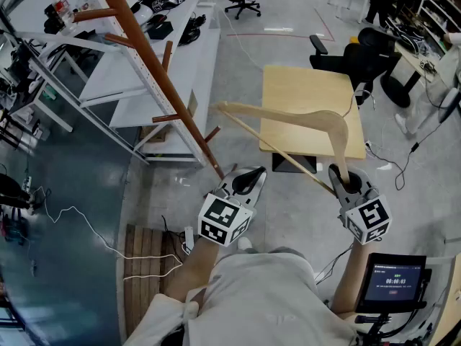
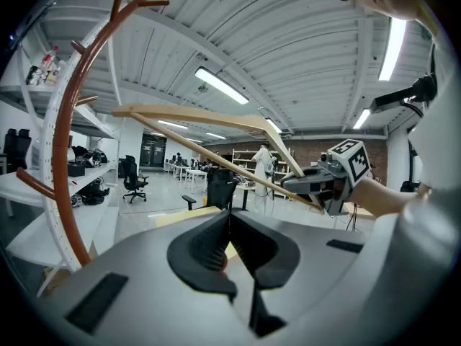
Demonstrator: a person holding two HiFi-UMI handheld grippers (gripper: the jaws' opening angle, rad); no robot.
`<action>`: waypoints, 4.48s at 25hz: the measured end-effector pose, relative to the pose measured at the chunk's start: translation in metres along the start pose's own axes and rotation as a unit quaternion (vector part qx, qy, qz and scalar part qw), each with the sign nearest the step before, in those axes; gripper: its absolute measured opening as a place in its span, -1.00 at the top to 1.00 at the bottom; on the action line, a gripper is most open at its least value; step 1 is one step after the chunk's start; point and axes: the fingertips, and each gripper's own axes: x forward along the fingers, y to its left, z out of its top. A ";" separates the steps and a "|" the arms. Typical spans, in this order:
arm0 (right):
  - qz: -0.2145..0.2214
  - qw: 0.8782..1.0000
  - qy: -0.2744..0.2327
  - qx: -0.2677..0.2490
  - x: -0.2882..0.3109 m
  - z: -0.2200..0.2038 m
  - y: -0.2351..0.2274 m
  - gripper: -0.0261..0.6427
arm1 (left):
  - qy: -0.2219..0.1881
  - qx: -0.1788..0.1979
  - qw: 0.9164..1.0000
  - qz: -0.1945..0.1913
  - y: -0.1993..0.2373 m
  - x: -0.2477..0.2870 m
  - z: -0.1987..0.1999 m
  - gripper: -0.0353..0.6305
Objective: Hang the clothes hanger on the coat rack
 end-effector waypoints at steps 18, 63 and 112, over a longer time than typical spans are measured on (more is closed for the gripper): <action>0.291 0.940 -0.096 -0.150 0.162 0.134 0.108 0.89 | -0.035 -0.036 0.960 0.275 0.116 -0.114 0.020 0.89; 0.307 0.928 -0.147 -0.149 0.270 0.300 0.204 0.89 | -0.071 0.029 0.915 0.395 0.207 -0.241 0.104 0.83; 0.193 0.944 -0.264 -0.034 0.199 0.307 0.074 0.64 | -0.072 0.028 0.958 0.275 0.182 -0.145 0.105 0.83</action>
